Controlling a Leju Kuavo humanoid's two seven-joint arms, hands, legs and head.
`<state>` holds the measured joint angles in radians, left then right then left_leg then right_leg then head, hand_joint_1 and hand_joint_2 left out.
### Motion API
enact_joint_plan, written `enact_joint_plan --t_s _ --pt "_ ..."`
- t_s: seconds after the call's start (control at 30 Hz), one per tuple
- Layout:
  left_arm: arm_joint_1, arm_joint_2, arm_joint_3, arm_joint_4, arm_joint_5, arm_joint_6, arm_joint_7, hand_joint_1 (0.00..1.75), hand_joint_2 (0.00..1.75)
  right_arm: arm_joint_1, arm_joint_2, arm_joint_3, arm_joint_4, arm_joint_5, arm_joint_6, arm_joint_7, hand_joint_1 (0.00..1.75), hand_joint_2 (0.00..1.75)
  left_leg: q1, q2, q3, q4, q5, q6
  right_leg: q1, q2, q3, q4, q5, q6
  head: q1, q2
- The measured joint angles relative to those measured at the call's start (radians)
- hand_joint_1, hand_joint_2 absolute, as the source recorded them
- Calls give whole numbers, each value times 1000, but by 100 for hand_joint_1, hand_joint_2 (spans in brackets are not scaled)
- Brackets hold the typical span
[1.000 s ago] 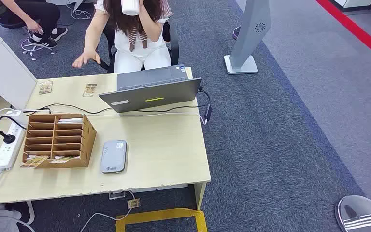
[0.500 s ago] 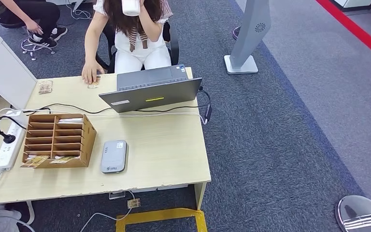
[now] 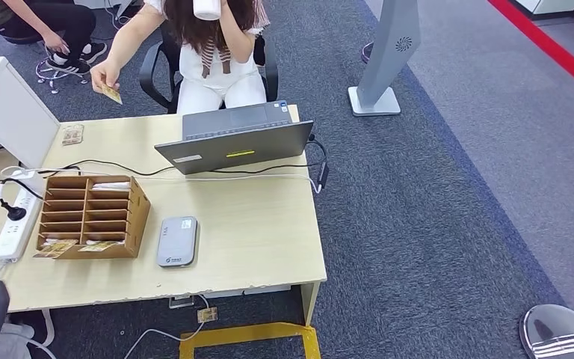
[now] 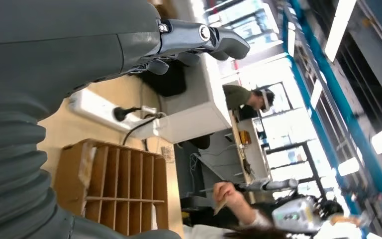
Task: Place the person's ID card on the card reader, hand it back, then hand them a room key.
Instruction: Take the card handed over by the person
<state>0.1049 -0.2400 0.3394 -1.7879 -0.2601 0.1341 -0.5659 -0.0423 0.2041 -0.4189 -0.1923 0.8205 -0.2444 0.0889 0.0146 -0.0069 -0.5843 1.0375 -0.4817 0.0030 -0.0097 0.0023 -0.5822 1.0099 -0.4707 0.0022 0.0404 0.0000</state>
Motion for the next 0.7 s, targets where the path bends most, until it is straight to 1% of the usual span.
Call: enact_joint_plan --t_s 0.07,0.1,0.17,0.23,0.27,0.3,0.37,0.47,0.57,0.7 --pt "-77 61 -66 29 -231 71 91 0 175 -4 0 1 0 23 15 3 0 175 0 0 0 0 1 -1 0 0 0 0 1 -1 0 0" --pt "-133 97 -95 66 -370 105 155 0 175 -6 0 2 0 34 24 4 0 175 1 -1 0 0 2 -1 0 0 -1 0 1 -2 0 0" --pt "-269 164 -157 177 -695 149 322 0 175 -13 0 7 -1 55 45 9 0 175 2 -2 -1 0 5 -3 2 -1 -3 1 4 -4 0 0" --pt "-425 223 -226 319 -1017 160 498 0 175 -22 -1 14 -3 76 69 20 0 175 4 -2 -3 0 8 -6 3 0 -4 1 8 -6 -2 0" --pt "-504 247 -260 393 -1136 158 562 0 175 -27 -1 17 -5 84 79 26 0 175 5 -1 -4 0 9 -6 4 1 -5 1 9 -6 -2 0" --pt "-577 267 -289 463 -1208 153 603 0 175 -32 -1 20 -7 89 86 30 0 175 5 1 -5 0 10 -7 4 3 -5 1 11 -7 -2 0" --pt "-693 298 -338 584 -1266 140 648 0 175 -40 -2 25 -9 96 92 32 0 175 5 6 -4 0 10 -7 5 9 -6 1 13 -7 -1 0" --pt "-799 327 -383 713 -1275 124 676 0 175 -44 -2 31 -11 102 98 33 0 175 5 12 -4 0 9 -7 5 14 -8 1 14 -8 -1 0" --pt "-864 347 -415 805 -1276 113 692 0 175 -45 -2 37 -11 105 100 33 0 175 6 12 -4 0 9 -8 5 14 -9 1 13 -8 -1 0" --pt "-910 360 -442 878 -1276 104 701 0 175 -45 -2 41 -12 107 101 31 0 175 6 12 -5 0 8 -8 5 14 -10 1 13 -8 -1 0"
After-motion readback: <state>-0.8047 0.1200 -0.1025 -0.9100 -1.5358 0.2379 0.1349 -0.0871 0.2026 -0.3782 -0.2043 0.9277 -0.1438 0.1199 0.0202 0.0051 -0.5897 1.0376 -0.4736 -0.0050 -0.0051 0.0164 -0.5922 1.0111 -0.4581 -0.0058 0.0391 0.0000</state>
